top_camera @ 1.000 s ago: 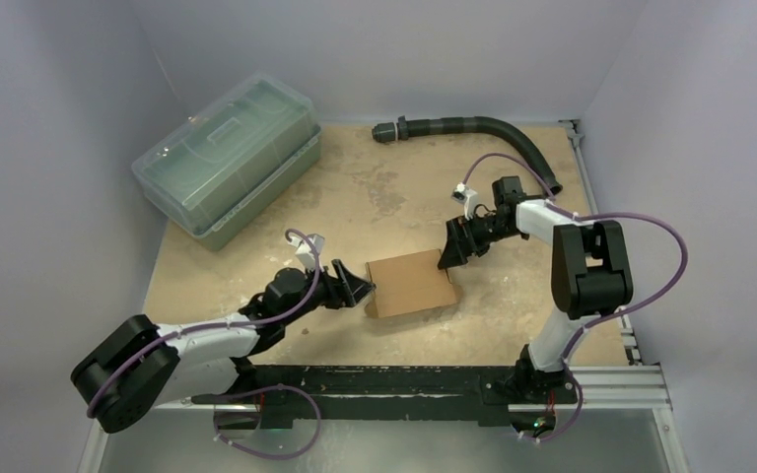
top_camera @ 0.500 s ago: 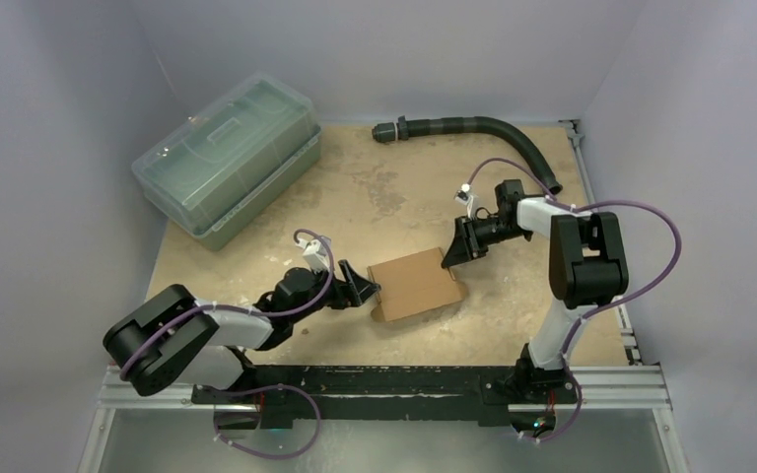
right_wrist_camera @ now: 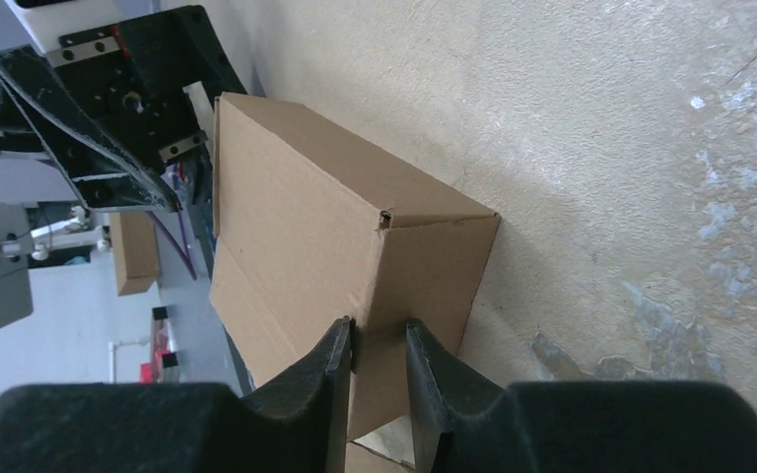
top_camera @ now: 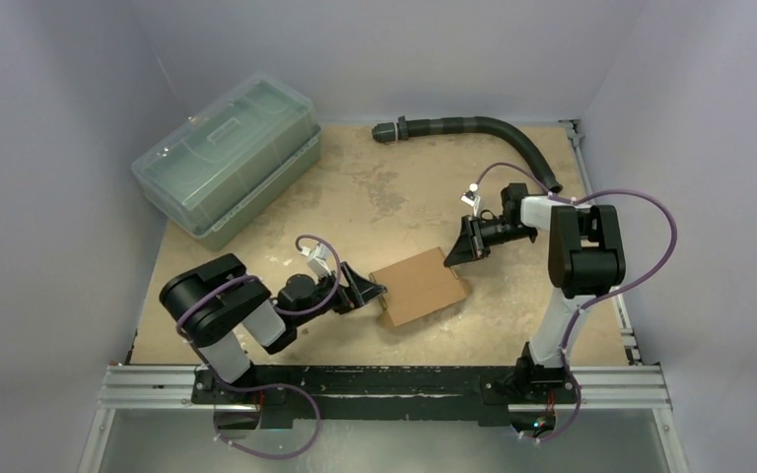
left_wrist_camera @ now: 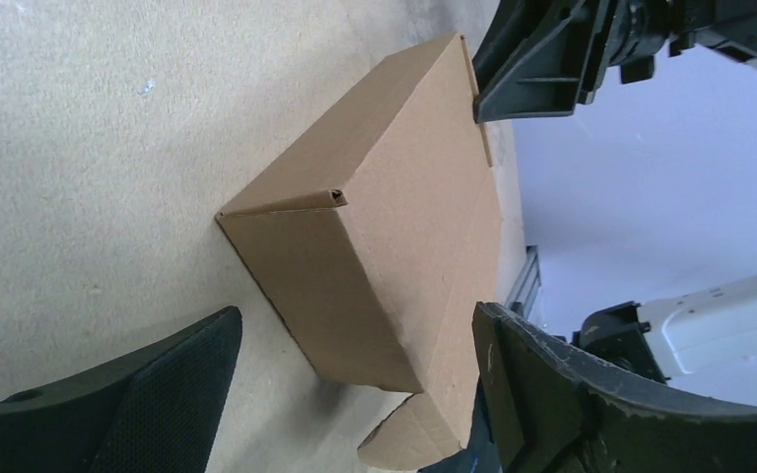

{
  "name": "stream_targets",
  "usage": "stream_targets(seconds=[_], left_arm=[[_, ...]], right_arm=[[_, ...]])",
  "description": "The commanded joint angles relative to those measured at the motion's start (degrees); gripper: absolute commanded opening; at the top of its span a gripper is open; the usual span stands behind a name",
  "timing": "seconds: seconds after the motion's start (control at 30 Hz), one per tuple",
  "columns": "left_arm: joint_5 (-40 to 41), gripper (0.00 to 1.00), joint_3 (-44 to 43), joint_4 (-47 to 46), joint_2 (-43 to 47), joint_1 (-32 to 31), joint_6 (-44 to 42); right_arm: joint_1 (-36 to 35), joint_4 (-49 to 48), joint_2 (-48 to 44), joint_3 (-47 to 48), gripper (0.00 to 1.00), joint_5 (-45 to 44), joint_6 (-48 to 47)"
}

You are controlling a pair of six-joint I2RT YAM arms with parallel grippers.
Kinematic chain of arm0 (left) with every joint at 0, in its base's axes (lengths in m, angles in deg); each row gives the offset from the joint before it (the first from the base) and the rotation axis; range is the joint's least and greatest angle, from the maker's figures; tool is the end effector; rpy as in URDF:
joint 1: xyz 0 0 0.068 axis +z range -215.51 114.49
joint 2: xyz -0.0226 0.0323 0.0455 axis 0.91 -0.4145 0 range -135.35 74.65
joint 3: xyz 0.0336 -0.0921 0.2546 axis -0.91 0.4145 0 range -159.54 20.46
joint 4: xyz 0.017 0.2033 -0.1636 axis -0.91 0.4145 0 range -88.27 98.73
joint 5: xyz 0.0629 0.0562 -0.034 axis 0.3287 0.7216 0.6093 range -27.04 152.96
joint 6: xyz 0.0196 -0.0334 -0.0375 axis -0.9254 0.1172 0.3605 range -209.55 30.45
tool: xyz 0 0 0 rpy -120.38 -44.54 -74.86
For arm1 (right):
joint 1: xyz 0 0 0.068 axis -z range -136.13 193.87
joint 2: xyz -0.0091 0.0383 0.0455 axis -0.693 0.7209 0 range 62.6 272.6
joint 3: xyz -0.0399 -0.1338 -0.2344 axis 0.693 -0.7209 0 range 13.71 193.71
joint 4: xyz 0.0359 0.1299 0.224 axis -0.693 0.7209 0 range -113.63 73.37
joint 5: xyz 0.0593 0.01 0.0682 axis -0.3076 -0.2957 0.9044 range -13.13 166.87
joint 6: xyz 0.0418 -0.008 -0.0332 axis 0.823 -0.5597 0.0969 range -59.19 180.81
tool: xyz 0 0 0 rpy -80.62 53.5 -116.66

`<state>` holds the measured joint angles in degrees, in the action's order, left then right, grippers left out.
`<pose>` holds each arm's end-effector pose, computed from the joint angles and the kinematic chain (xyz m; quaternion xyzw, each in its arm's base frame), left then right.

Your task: Fold the paper box

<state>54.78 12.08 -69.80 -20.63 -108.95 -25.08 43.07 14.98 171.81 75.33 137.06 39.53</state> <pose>0.1584 -0.1568 0.1060 -0.1022 0.7878 -0.5223 0.3099 0.3219 0.0354 0.1308 -0.1819 0.8456 0.4880 0.1173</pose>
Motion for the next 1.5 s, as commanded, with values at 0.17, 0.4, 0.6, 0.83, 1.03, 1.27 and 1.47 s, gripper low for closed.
stream_targets(seconds=[0.17,0.4,0.6,0.83,1.03,1.27,1.47], left_arm=[[0.0,0.89,3.0,-17.3,-8.2,0.2,9.3],[1.0,0.89,0.7,-11.1,-6.8,-1.4,8.8],[1.2,0.89,-2.2,-9.6,-7.0,-2.2,9.1],[1.9,0.72,-6.5,-10.7,-10.0,-2.8,11.9],[1.7,0.38,-9.0,-13.5,-13.8,-3.1,14.3],[2.4,0.20,-7.6,-13.2,-11.7,-2.9,12.3],[3.9,0.17,-7.6,-2.4,-3.3,-1.9,11.0]], right_arm=[[2.7,-0.3,2.0,1.2,0.25,-1.7,-1.7],[3.5,0.0,2.8,1.4,0.24,-1.2,-1.8],[3.5,0.1,2.6,1.4,0.24,-0.7,-1.9],[3.5,0.5,3.2,1.6,0.24,-0.6,-2.1],[3.5,1.4,2.6,1.8,0.26,0.0,-3.2],[3.9,10.6,-1.7,5.5,0.76,3.9,-13.0],[4.7,4.6,-17.7,4.9,0.99,-2.7,-11.6]])
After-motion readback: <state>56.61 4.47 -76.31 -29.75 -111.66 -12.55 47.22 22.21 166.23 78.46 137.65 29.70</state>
